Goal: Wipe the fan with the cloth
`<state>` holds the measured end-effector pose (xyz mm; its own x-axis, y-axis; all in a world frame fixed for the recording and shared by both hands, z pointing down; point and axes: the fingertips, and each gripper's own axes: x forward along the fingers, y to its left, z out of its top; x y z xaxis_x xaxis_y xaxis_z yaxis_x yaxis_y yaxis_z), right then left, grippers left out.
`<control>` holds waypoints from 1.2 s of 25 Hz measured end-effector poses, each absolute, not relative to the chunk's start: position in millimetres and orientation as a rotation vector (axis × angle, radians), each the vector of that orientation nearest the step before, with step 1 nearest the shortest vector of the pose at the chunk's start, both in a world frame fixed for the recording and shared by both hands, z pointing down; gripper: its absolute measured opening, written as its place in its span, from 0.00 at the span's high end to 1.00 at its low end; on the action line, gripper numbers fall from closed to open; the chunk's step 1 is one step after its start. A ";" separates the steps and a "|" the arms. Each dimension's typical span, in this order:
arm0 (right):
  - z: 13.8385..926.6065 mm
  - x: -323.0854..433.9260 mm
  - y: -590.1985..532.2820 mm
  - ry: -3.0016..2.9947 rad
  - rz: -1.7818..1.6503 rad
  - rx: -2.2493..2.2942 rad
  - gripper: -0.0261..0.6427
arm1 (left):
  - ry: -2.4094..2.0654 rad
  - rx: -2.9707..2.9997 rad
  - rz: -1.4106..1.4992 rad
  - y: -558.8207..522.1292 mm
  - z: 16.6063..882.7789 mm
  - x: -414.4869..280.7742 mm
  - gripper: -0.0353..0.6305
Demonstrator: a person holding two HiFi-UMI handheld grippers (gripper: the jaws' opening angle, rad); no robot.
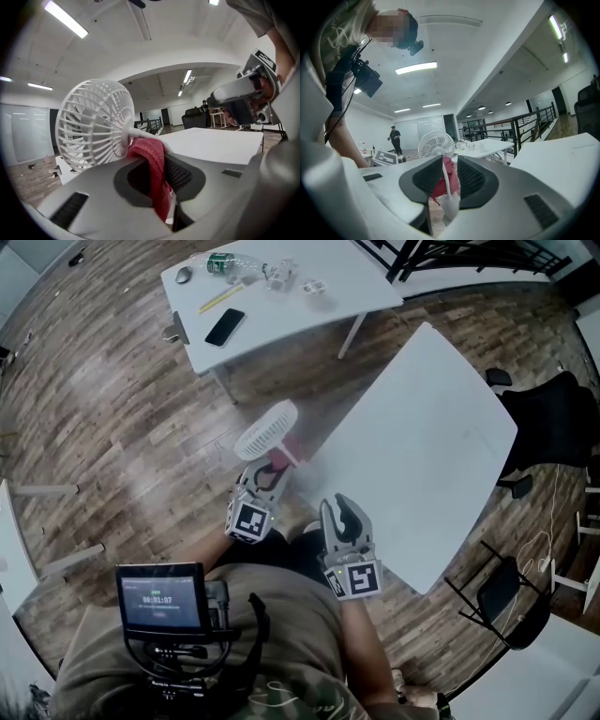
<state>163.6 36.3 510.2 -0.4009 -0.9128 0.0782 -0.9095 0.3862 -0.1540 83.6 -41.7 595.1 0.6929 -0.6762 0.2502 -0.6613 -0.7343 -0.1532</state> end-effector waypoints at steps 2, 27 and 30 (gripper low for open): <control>514.9 165.8 36.8 2.591 -0.277 -1.715 0.82 | 1.120 -2.842 -0.457 -37.9 600.1 85.9 0.84; 536.1 169.7 33.3 2.552 -0.308 -1.743 0.82 | 1.125 -2.870 -0.415 -43.3 627.8 57.2 0.83; 521.5 167.1 38.3 2.553 -0.334 -1.747 0.82 | 1.195 -2.962 -0.368 -45.2 592.5 55.4 0.83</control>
